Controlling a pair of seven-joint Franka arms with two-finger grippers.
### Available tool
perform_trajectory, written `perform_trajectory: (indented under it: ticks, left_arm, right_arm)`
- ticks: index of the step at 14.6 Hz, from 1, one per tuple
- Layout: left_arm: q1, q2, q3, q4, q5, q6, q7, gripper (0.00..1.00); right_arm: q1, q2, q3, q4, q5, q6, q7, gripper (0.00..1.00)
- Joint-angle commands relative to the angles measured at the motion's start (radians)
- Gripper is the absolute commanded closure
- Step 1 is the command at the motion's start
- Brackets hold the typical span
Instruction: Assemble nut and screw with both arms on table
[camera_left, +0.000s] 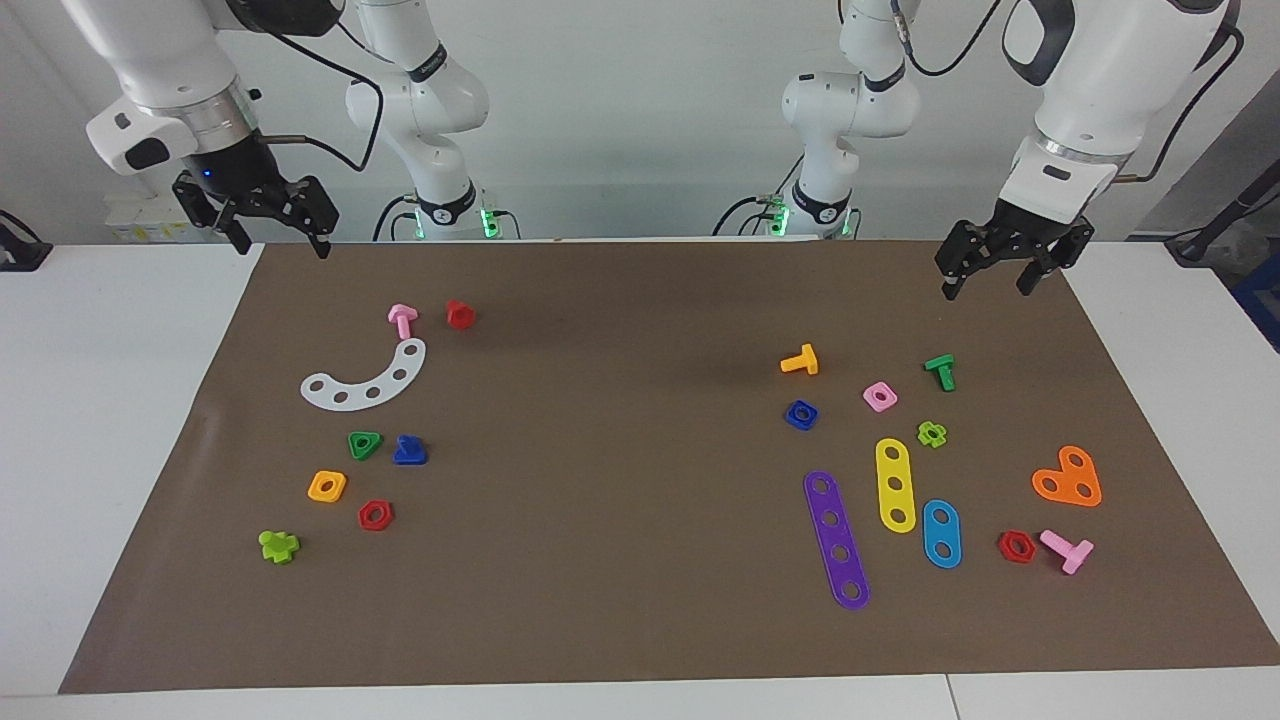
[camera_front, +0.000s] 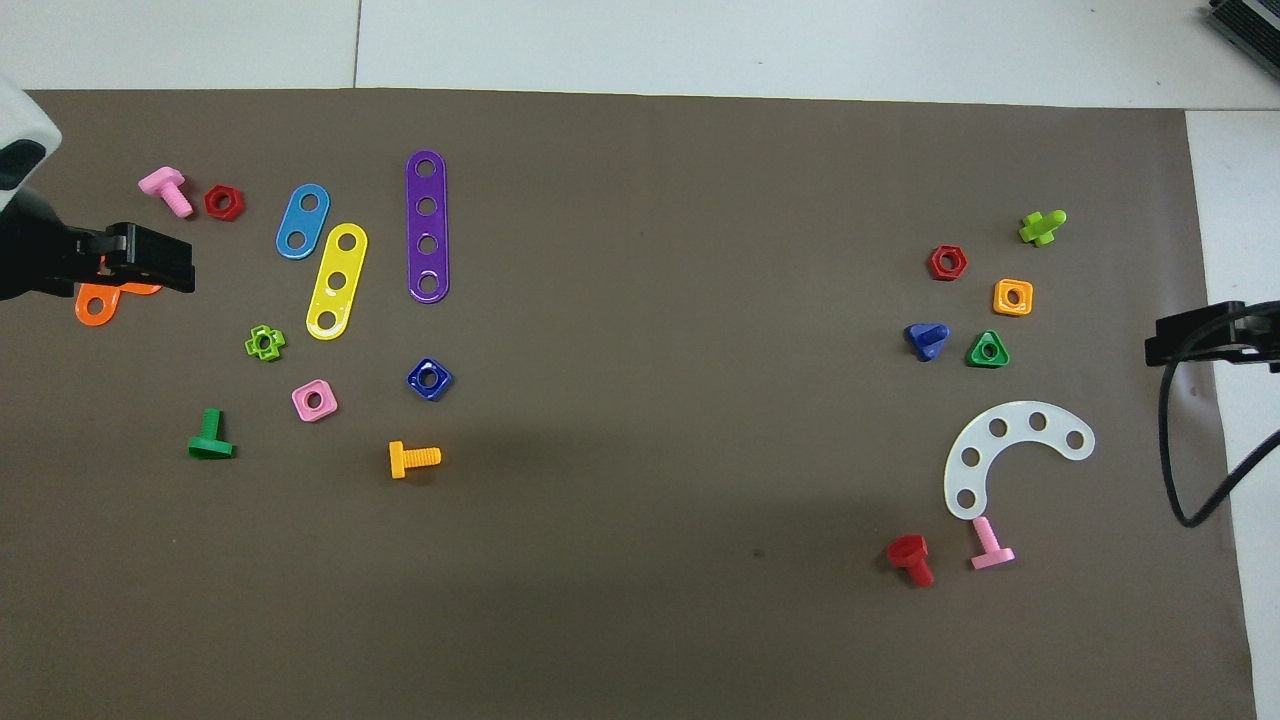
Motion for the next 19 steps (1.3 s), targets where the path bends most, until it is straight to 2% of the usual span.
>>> perform_trajectory:
  ticks: [1,4,7,9,10,12,13,17,19]
  left_arm:
    - [0.004,-0.024,-0.005,-0.024,0.018,0.001,-0.012,0.00]
    - [0.004,-0.024,-0.005,-0.024,0.018,-0.001,-0.011,0.00]
    - [0.004,-0.024,-0.005,-0.024,0.018,0.001,-0.012,0.00]
    - [0.004,-0.024,-0.005,-0.024,0.018,-0.001,-0.014,0.00]
    - [0.004,-0.024,-0.005,-0.024,0.018,-0.001,-0.014,0.00]
    - [0.006,-0.024,-0.005,-0.024,0.018,-0.001,-0.014,0.00]
    - [0.006,-0.024,-0.005,-0.024,0.018,-0.001,-0.012,0.00]
    - [0.006,-0.024,-0.005,-0.024,0.018,0.002,-0.011,0.00]
    - [0.006,-0.024,-0.005,-0.026,0.018,0.002,-0.011,0.00]
  right_arm:
    - [-0.008,-0.026,0.006,-0.031,0.001,0.004,-0.012,0.00]
    - [-0.008,-0.026,0.006,-0.030,0.001,0.007,-0.016,0.00]
    - [0.000,-0.039,0.006,-0.073,0.006,0.043,-0.028,0.00]
    - [0.000,-0.019,0.006,-0.071,0.026,0.055,-0.064,0.00]
    - [0.000,0.006,0.006,-0.093,0.038,0.111,-0.091,0.00]
    - [0.024,0.017,0.007,-0.226,0.047,0.290,-0.166,0.00]
    - [0.032,0.050,0.007,-0.255,0.049,0.353,-0.205,0.00]
    - [0.053,0.222,0.007,-0.284,0.058,0.568,-0.329,0.00]
    - [0.061,0.273,0.007,-0.339,0.098,0.693,-0.372,0.00]
